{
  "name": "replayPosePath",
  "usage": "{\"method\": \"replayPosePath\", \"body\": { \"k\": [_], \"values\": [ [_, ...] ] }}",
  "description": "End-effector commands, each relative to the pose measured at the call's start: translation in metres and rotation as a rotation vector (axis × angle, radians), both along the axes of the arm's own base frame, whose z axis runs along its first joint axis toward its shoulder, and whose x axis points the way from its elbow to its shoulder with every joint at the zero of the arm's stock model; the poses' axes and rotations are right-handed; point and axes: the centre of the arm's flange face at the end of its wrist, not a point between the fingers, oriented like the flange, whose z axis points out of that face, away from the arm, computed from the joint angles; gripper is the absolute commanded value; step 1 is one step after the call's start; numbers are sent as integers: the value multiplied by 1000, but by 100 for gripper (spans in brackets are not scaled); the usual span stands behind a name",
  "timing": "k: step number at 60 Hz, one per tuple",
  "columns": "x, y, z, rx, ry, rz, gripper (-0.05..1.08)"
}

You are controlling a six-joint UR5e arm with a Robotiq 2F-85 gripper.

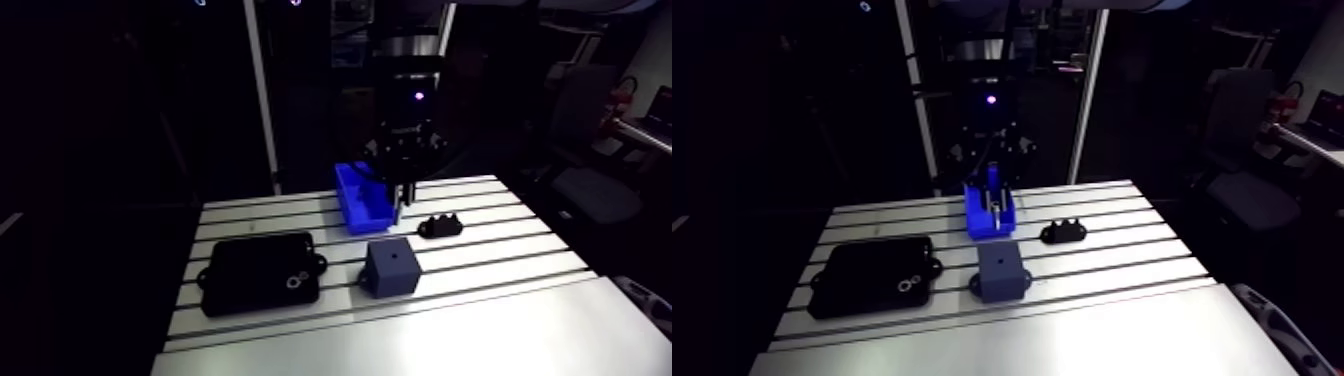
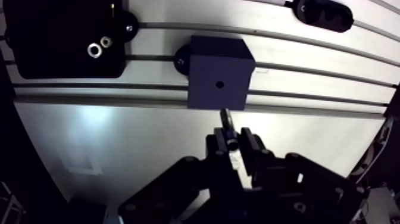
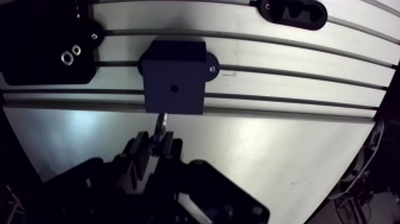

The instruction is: Pick up the M10 bolt and insert it into the hole until fully seated.

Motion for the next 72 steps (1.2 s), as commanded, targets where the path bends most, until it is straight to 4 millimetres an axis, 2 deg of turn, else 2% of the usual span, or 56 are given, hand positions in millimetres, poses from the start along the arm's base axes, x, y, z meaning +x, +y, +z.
{"method": "replayPosePath", "body": {
  "k": [1, 31, 72],
  "values": [
    [2, -1, -12, 0, 2, -7, 108],
    [8, -2, -27, 5, -3, -14, 108],
    [5, 0, -40, 9, 12, -15, 108]
  ]
}}
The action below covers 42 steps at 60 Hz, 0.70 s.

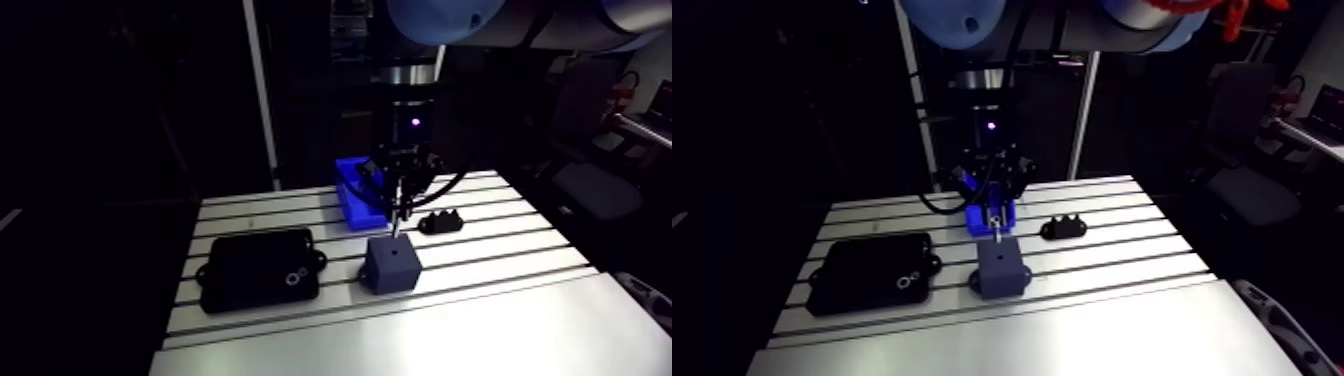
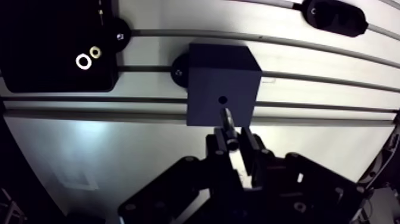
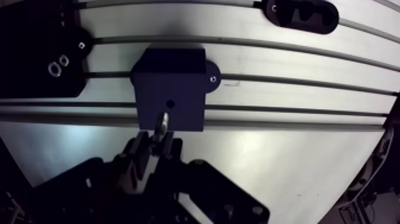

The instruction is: Pick up the M10 bolt and insert it into the hole until fully seated.

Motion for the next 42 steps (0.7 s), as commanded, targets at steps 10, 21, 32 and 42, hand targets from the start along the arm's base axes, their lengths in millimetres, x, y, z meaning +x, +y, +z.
{"method": "replayPosePath", "body": {
  "k": [10, 21, 32, 42],
  "values": [
    [0, 1, -7, 0, 0, 0, 108],
    [-1, 2, -9, -2, -2, 0, 108],
    [-1, 3, -10, -3, -3, 0, 108],
    [-1, 4, -15, -4, -13, 1, 108]
  ]
}}
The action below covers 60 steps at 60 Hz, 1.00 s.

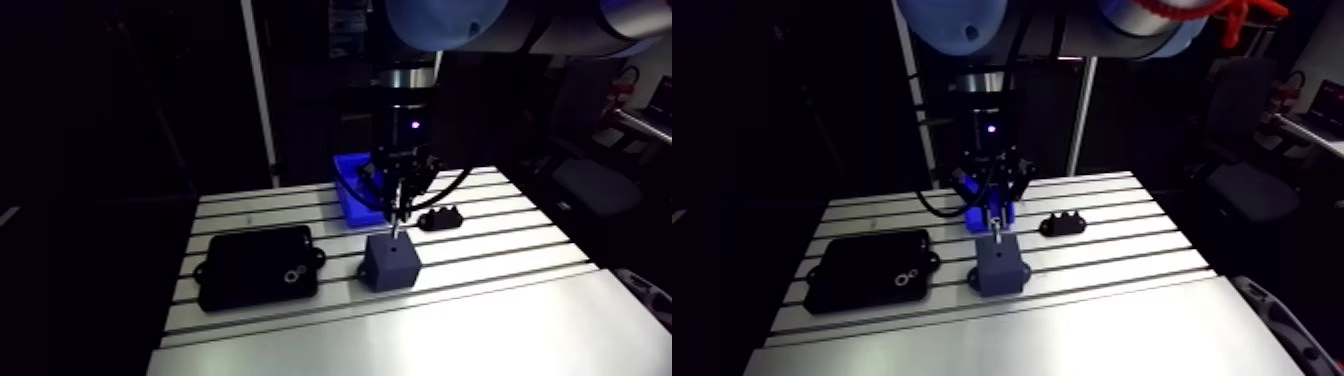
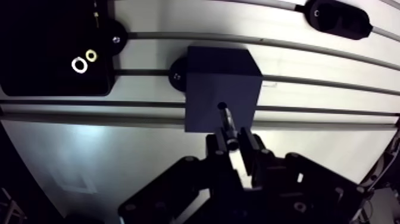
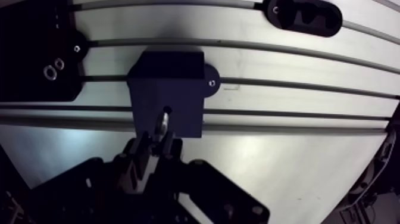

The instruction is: Pick up the M10 bolt and insert it into the hole until fully seated.

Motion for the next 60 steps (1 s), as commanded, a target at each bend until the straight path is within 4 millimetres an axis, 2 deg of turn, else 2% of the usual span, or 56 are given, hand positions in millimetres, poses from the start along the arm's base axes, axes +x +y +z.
{"method": "replayPosePath", "body": {
  "k": [1, 60],
  "values": [
    [0, 1, -4, -1, -7, 1, 108],
    [2, 2, -12, -1, -9, 4, 108]
  ]
}}
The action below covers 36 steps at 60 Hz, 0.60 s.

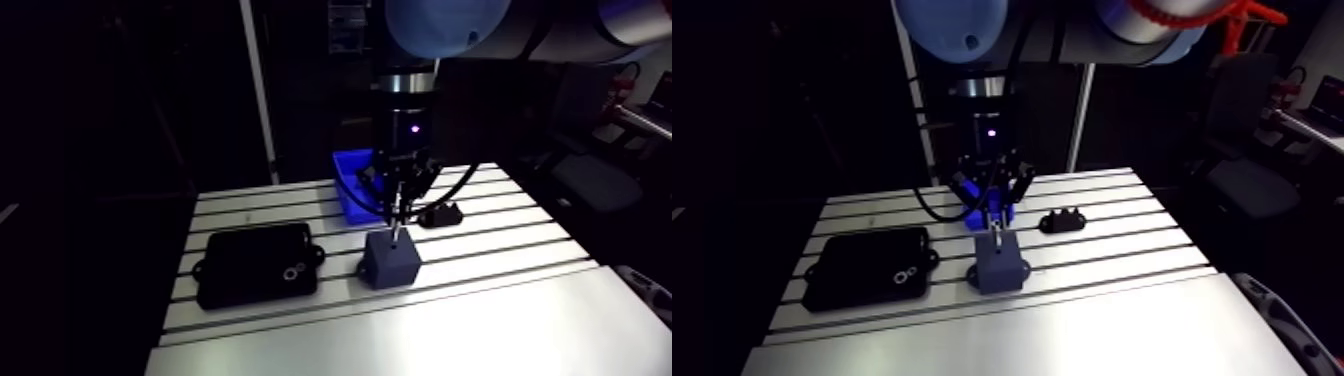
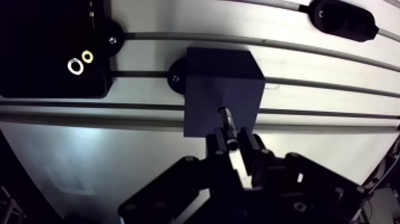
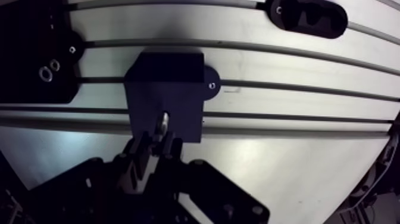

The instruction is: Pick up the M10 bolt and insert it into the hole until fully seated.

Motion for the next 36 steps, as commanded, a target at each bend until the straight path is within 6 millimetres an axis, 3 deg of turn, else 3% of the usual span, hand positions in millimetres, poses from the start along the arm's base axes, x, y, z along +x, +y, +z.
{"method": "replayPosePath", "body": {
  "k": [1, 36],
  "values": [
    [1, 1, -1, 1, -2, 0, 108],
    [8, -1, -8, -4, -17, -1, 108]
  ]
}}
